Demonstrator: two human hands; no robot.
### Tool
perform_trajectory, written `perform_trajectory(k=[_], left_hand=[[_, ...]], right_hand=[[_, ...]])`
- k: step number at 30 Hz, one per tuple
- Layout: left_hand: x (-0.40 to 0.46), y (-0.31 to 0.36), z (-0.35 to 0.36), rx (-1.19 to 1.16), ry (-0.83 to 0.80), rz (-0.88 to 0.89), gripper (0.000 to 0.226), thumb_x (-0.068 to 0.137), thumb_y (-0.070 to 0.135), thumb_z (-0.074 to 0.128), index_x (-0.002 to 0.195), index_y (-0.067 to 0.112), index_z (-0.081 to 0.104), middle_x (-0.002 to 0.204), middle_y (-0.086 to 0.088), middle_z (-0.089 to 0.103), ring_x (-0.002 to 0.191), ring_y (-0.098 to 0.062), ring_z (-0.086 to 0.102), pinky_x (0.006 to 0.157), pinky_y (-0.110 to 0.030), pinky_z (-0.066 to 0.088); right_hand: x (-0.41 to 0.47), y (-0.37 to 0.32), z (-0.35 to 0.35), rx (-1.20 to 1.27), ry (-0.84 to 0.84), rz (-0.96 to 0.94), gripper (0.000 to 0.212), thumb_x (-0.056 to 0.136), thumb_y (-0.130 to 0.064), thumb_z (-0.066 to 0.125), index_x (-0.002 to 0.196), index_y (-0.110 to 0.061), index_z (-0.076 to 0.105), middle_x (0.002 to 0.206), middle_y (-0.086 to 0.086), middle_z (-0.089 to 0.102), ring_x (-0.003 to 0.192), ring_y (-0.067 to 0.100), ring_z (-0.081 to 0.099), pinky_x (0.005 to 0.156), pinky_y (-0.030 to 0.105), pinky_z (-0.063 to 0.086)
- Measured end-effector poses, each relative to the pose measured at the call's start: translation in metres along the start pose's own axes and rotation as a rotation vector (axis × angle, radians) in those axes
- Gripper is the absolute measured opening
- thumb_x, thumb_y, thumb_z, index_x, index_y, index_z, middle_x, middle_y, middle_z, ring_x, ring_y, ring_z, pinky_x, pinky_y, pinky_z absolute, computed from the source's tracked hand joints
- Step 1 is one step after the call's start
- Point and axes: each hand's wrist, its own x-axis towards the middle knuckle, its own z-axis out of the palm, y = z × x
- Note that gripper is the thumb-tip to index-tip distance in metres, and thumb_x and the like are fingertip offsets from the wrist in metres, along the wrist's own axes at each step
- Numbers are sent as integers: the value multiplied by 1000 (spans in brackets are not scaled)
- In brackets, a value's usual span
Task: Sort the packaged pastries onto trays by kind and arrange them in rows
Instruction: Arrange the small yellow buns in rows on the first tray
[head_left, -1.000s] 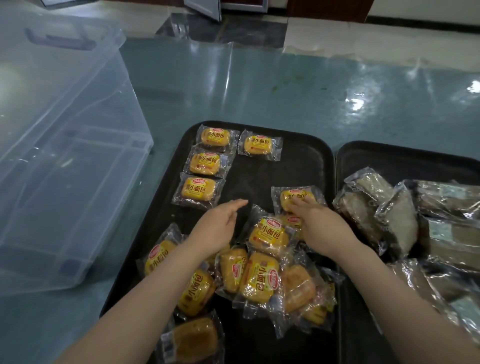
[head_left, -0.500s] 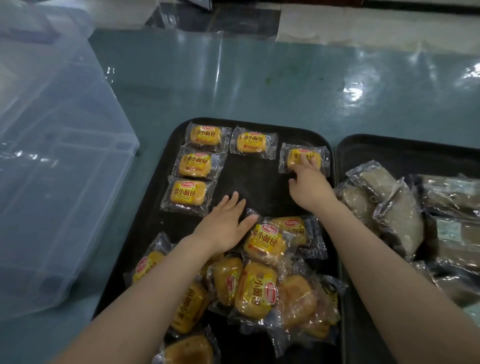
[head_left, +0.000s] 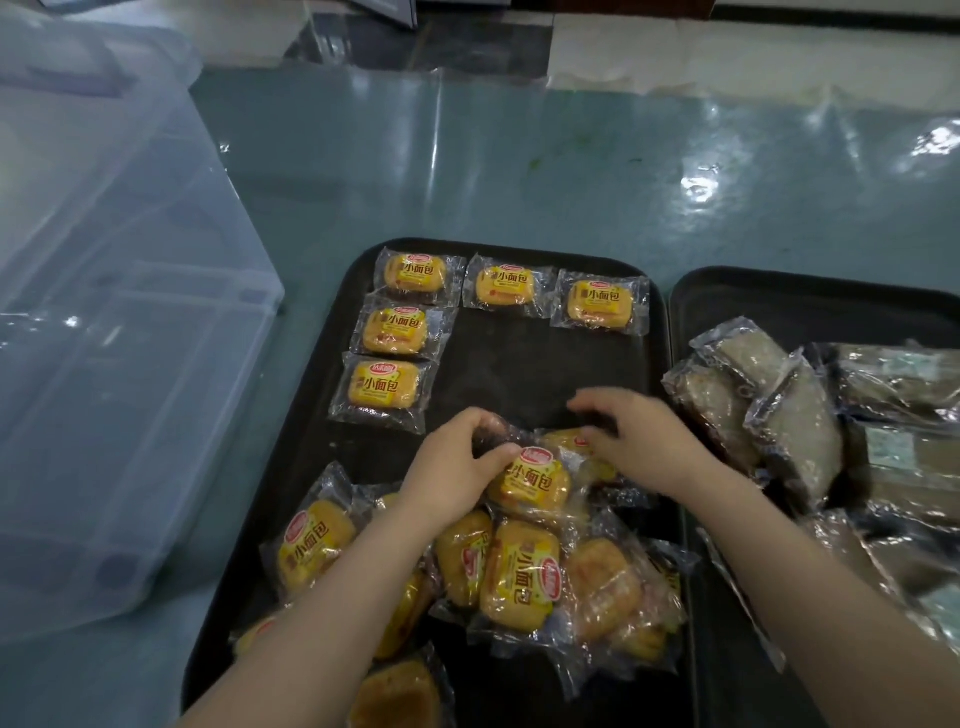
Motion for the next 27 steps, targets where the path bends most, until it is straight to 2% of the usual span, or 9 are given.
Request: perform_trajectory(k=[3, 6, 9, 12, 16, 19, 21, 23, 27], left_hand=[[-6, 4, -4, -97, 73, -27, 20, 84, 32, 67, 99, 33, 54, 97, 17, 61, 92, 1, 57, 75, -17, 45], [-11, 10, -12, -167, 122, -49, 19, 84, 28, 68, 95, 33, 53, 95, 14, 63, 90, -1, 60, 77, -25, 53], [-10, 15, -25, -228, 193, -39, 20, 84, 24, 69, 92, 32, 52, 93, 12, 64, 88, -2, 61, 75, -27, 54], [-7, 17, -33, -260, 216, -40, 21, 84, 24, 68, 100, 29, 54, 94, 13, 63, 88, -1, 60, 73, -25, 54], [-6, 14, -40, -256, 243, -39, 24, 86, 29, 66, 104, 34, 52, 92, 21, 58, 87, 2, 59, 71, -21, 54], [-1, 11, -40, -266, 250, -53, 25, 85, 30, 66, 102, 38, 51, 93, 21, 59, 89, -1, 62, 72, -26, 56], [6, 13, -38, -232, 252, -40, 26, 85, 30, 67, 104, 38, 50, 93, 21, 60, 86, -2, 63, 66, -23, 54], [13, 17, -36, -185, 248, -22, 29, 85, 30, 67, 107, 38, 50, 90, 25, 57, 82, 2, 60, 58, -17, 50], [37, 23, -34, -104, 236, -4, 33, 85, 31, 66, 113, 35, 50, 82, 28, 52, 75, 11, 51, 51, -11, 43]], right_hand=[[-28, 10, 4, -4, -74, -24, 49, 90, -20, 64, 137, -28, 51, 148, -8, 41, 141, 11, 26, 113, 26, 18], [-41, 18, 9, -50, -133, -36, 66, 88, -18, 68, 144, -34, 38, 155, -10, 27, 145, 9, 13, 114, 25, 12], [-39, 16, 19, -126, 39, -5, 65, 91, -8, 60, 145, -34, 37, 157, -8, 23, 146, 11, 9, 114, 26, 13], [-35, 12, 26, -158, 141, -4, 60, 93, -11, 56, 146, -31, 36, 157, -11, 19, 147, 12, 3, 116, 29, 9], [-31, 14, 32, -176, 54, -133, 57, 95, -13, 53, 145, -36, 37, 155, -16, 14, 144, 6, -2, 113, 24, -2], [-12, 19, 28, -259, -11, -148, 65, 98, -11, 46, 150, -39, 19, 159, -13, 1, 145, 11, -10, 114, 30, -1], [6, 19, 22, -322, -12, -110, 74, 96, -4, 45, 151, -40, 11, 160, -11, -6, 145, 16, -14, 116, 35, -2], [19, 16, 19, -375, 40, -52, 79, 90, 3, 45, 151, -37, 13, 161, -6, -6, 145, 19, -15, 115, 38, -6], [27, 14, 25, -467, 206, 19, 66, 91, -10, 31, 152, -27, 14, 161, 9, -4, 145, 28, -15, 113, 41, -10]])
